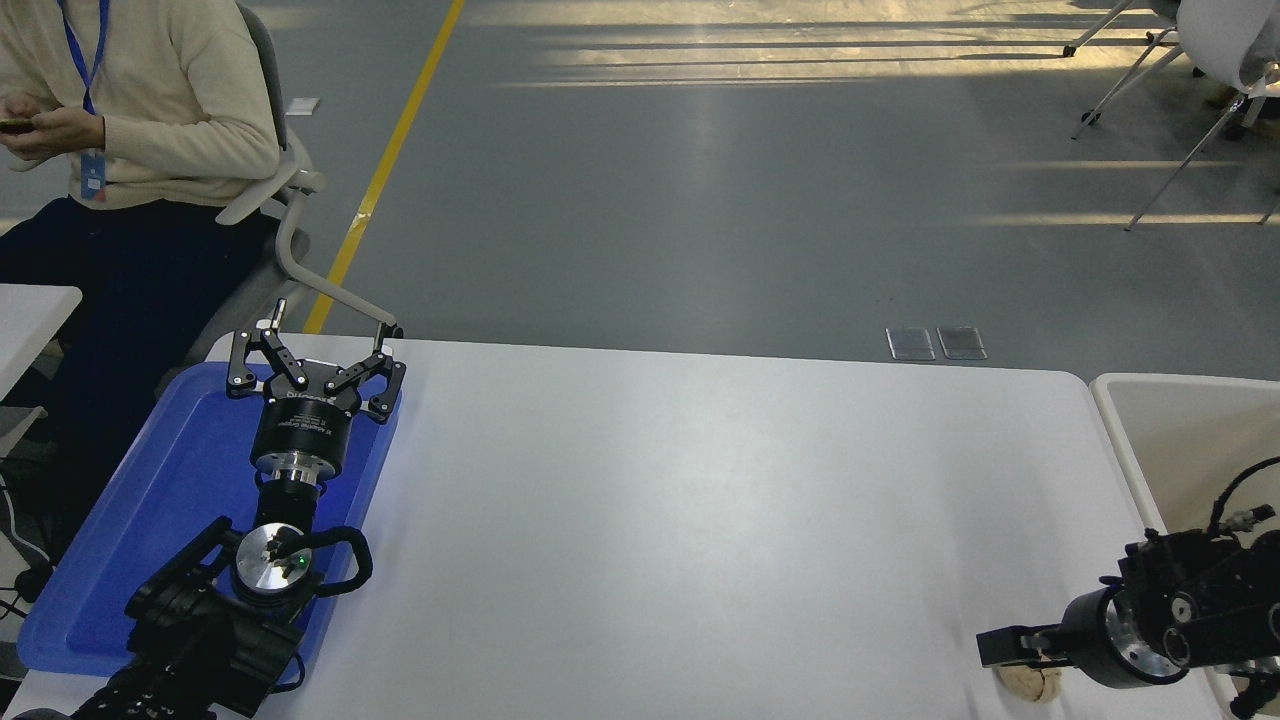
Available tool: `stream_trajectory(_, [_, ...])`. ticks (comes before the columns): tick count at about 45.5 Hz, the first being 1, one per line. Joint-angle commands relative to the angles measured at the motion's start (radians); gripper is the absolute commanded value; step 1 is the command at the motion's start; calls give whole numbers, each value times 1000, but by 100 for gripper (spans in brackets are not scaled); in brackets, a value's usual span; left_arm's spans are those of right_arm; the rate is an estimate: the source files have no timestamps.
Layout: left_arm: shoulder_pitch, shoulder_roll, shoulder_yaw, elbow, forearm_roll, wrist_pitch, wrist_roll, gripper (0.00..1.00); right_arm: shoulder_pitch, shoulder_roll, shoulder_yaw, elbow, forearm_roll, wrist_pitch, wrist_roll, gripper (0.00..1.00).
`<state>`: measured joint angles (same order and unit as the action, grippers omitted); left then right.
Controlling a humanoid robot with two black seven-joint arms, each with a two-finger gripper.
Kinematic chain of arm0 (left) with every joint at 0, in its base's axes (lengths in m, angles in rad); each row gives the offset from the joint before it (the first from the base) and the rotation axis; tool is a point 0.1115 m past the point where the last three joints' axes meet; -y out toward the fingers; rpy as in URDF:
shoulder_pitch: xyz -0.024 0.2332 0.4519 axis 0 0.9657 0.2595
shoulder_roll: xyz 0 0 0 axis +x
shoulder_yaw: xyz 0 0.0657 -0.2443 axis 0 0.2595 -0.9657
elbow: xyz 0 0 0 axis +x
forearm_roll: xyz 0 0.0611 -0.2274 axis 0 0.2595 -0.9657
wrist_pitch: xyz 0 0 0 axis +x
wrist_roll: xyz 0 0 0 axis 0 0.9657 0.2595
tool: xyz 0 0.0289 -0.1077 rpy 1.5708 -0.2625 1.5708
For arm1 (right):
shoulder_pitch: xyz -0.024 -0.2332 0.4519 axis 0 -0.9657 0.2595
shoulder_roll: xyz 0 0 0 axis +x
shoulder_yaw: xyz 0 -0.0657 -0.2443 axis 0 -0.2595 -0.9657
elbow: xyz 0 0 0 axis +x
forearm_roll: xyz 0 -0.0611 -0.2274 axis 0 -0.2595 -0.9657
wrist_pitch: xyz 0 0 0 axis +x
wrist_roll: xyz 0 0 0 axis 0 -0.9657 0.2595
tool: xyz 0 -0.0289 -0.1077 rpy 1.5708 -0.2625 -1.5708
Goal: Pick up paper ball place in dustbin
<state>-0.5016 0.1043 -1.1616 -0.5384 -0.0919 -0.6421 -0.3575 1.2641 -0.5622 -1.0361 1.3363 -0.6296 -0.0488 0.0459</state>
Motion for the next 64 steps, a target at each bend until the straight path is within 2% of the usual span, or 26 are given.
stream_trajectory(1, [0,0,0,0,0,-1,0,100,-38,25,7,-43,1,-13,0,95])
stream_trajectory(6, [0,0,0,0,0,-1,0,100,-51,33,7,-55,1,-13,0,82])
stream_trajectory(12, [0,0,-1,0,0,-1,0,100,-61,42,7,-68,1,-31,0,56])
stream_trajectory(15, [0,0,0,0,0,-1,0,100,-68,48,7,-72,-1,-42,0,40])
stream_trajectory(19, [0,0,0,0,0,1,0,100,-74,51,5,-74,-1,-48,0,29])
stream_trajectory(22, [0,0,0,0,0,-1,0,100,-74,50,5,-77,-1,-48,0,6])
stream_trajectory(23, [0,0,0,0,0,1,0,100,-74,50,5,-77,-2,-48,2,1])
stream_trajectory(35, [0,0,0,0,0,-1,0,100,-69,44,4,-71,-2,-46,9,0])
stream_trajectory(44, [0,0,0,0,0,-1,0,100,-2,-13,-15,-8,-19,-33,23,0])
stream_trajectory(58, [0,0,0,0,0,-1,0,100,313,-90,-173,213,-38,-13,28,0])
stream_trajectory(64, [0,0,0,0,0,-1,0,100,506,-91,-274,279,-35,38,46,0])
